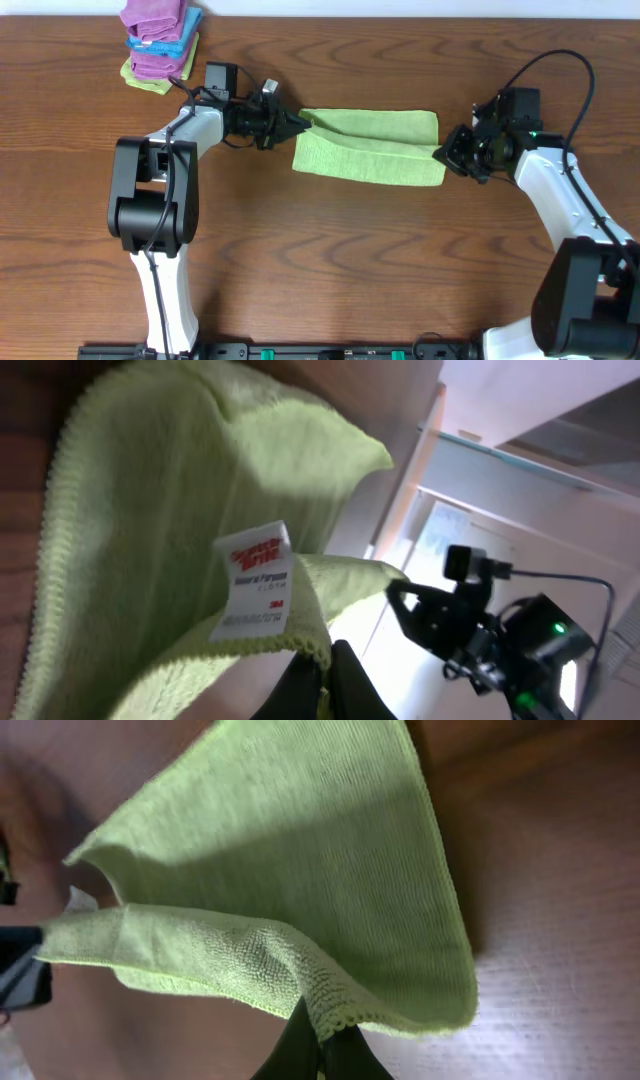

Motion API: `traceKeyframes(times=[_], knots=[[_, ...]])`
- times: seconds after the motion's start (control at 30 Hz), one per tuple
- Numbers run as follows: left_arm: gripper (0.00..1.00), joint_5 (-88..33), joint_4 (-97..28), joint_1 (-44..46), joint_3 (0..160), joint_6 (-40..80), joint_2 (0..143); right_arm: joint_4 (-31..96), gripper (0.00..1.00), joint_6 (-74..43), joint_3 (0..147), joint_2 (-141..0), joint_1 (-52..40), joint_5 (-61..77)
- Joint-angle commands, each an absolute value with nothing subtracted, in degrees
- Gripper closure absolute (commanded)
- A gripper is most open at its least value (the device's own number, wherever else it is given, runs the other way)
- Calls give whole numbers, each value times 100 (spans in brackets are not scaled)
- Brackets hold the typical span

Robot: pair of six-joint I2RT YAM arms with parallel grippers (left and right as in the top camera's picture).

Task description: Fold the cloth

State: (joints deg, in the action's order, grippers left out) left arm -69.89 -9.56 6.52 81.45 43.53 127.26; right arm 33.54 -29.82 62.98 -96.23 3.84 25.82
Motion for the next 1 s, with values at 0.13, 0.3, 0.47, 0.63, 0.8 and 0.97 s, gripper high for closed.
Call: traceKeyframes(times=[0.13, 0.3, 0.47, 0.63, 0.8, 0.97], knots=[[94, -6379, -803, 561, 8241, 4401, 12772, 2788, 98, -3345, 6414, -9998, 368, 2818], [94, -6106, -248, 554, 8241, 4790, 12783, 2390, 98, -3583, 6479, -10429, 368, 2945], [95, -5942, 196, 554, 8289, 5046, 12870, 2333, 98, -3599, 7030, -10787, 368, 2936], [94, -6047, 198, 554, 8809, 5151, 13281, 2377, 98, -3625, 7568, -11087, 368, 2930], [94, -6149, 169, 550, 9496, 5275, 13677, 2331, 98, -3645, 7791, -11347, 377, 2832], [94, -6073, 154, 504, 9830, 5319, 13887, 2222, 98, -3728, 7946, -11607, 377, 2755]])
